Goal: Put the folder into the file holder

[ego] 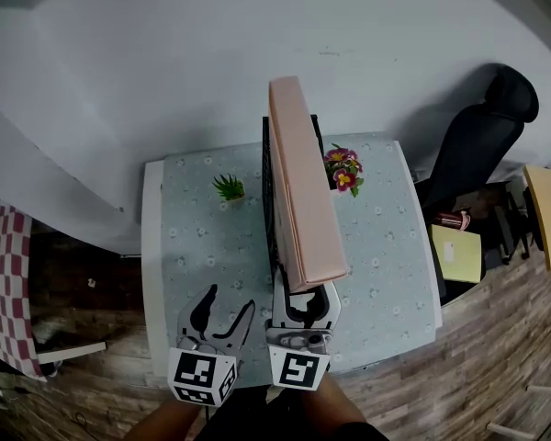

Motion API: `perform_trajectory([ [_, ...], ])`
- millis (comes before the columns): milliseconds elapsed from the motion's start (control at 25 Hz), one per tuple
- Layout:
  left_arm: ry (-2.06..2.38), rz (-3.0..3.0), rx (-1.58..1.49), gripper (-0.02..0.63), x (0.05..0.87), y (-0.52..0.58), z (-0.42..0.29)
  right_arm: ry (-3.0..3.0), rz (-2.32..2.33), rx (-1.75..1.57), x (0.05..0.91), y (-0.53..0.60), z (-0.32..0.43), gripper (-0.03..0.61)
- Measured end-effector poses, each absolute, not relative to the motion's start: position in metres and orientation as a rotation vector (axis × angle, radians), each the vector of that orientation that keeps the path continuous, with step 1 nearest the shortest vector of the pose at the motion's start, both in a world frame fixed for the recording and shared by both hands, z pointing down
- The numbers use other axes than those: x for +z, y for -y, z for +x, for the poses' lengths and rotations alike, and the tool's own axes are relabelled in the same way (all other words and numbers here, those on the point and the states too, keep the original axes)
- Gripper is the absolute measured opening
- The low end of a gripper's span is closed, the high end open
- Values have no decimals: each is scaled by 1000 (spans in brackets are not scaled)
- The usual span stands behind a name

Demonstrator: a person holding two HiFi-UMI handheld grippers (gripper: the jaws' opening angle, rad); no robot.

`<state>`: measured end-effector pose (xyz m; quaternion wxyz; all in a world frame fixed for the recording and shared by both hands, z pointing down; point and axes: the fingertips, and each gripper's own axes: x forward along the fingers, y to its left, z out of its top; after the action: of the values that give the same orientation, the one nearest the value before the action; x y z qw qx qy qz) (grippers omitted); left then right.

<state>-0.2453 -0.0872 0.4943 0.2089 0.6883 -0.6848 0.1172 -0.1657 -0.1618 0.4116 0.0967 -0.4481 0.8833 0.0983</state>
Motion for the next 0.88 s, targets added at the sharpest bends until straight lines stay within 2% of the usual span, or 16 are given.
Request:
perform_trajectory([
  [480,1948,1925,283,301,486,90,-243,-2898,-1366,184,448,154,-165,213],
  [800,1990,1972,254,301,451,84,-236,-2976,-1341,112,426,136,-150,221],
  [880,2030,1974,242,256,439,79,-234,-2986,-1334,98,418,129,-141,222],
])
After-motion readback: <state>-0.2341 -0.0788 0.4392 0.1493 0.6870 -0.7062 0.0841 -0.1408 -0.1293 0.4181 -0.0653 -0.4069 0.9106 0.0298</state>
